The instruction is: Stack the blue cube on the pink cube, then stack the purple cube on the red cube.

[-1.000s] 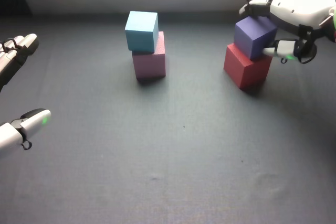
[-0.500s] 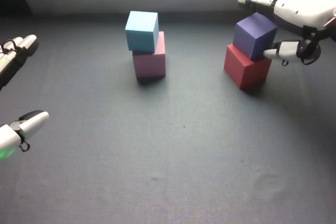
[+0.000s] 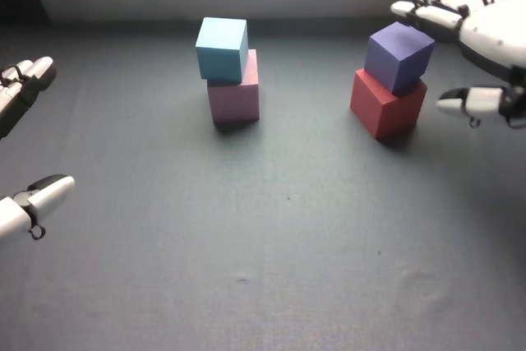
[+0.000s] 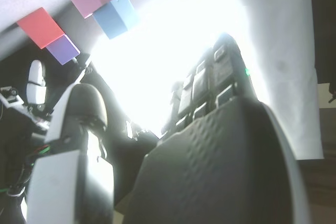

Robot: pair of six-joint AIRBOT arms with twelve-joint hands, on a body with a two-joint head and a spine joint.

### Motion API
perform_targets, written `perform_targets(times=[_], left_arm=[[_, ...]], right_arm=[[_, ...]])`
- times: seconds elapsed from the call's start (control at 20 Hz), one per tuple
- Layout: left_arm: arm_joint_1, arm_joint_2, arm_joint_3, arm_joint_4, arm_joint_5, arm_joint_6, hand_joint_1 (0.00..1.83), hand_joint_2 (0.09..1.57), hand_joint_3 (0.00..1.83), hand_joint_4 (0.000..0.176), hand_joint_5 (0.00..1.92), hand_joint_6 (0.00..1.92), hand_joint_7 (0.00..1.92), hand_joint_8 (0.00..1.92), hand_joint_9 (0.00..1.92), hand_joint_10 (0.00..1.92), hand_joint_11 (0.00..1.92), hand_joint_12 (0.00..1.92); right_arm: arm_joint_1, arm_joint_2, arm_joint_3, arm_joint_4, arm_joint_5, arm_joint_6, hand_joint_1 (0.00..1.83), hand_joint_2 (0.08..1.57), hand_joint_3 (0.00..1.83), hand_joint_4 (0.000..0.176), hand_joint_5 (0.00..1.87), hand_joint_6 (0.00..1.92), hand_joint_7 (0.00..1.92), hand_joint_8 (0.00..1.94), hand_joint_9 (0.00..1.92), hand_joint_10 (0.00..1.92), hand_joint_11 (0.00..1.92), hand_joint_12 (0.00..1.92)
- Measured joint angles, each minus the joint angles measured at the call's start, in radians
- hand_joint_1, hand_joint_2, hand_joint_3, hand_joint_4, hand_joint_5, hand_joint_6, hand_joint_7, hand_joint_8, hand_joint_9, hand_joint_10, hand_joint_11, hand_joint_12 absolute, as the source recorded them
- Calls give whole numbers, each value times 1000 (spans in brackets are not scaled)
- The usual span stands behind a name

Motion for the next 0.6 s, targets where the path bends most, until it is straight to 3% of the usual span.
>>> perform_targets(times=[0.05,0.1,0.15,0.2,0.25,0.3,0.35,0.4,0.5,0.55,0.6], left_arm=[[0,0,-3,-3,-2,0,740,1291,1,78,0,0,0,0,0,0,0,0],[0,0,-4,-3,-4,-1,709,1294,2,78,0,0,0,0,0,0,0,0],[0,0,-6,0,-7,-1,690,1292,1,92,0,0,0,0,0,0,0,0],[0,0,-7,2,-12,-1,708,1291,0,106,0,0,0,0,0,0,0,0],[0,0,-8,6,-18,-1,698,1289,0,111,0,0,0,0,0,0,0,0],[0,0,-8,12,-23,-1,733,1292,0,99,0,0,0,0,0,0,0,0],[0,0,-8,19,-28,-1,736,1291,0,94,0,0,0,0,0,0,0,0],[0,0,-11,22,-34,-2,738,1291,0,88,0,0,0,0,0,0,0,0],[0,1,-12,35,-42,-2,766,1294,1,103,0,0,0,0,0,0,0,0],[0,2,-12,38,-44,-1,766,1294,1,103,0,0,0,0,0,0,0,0],[0,2,-12,47,-48,-1,697,1327,14,101,0,0,0,0,0,0,0,0]], right_arm=[[-28,32,-43,-15,36,0,857,1173,0,75,0,0,0,0,0,169,0,1394],[-55,60,-82,-24,75,0,863,1172,0,61,0,0,0,0,0,33,0,1285],[-93,97,-133,-45,131,2,839,1168,1,84,0,0,0,0,1,6,0,874],[-122,122,-169,-60,176,11,812,1177,2,82,0,0,0,0,0,0,0,391],[-159,146,-196,-87,233,49,789,1188,2,83,0,0,0,0,0,0,0,86],[-197,167,-217,-113,287,92,755,1190,2,76,0,0,0,0,0,0,0,16],[-243,189,-240,-136,354,143,690,1188,1,88,0,0,0,0,0,0,0,2],[-280,204,-260,-137,407,167,667,1184,0,85,0,0,0,0,0,0,0,0],[-385,236,-303,-146,553,248,540,1236,20,107,0,0,0,0,0,0,0,0],[-417,240,-308,-154,601,280,540,1236,20,107,0,0,0,0,0,0,0,0],[-475,249,-322,-151,688,320,350,1287,36,88,0,0,0,0,0,0,0,0]])
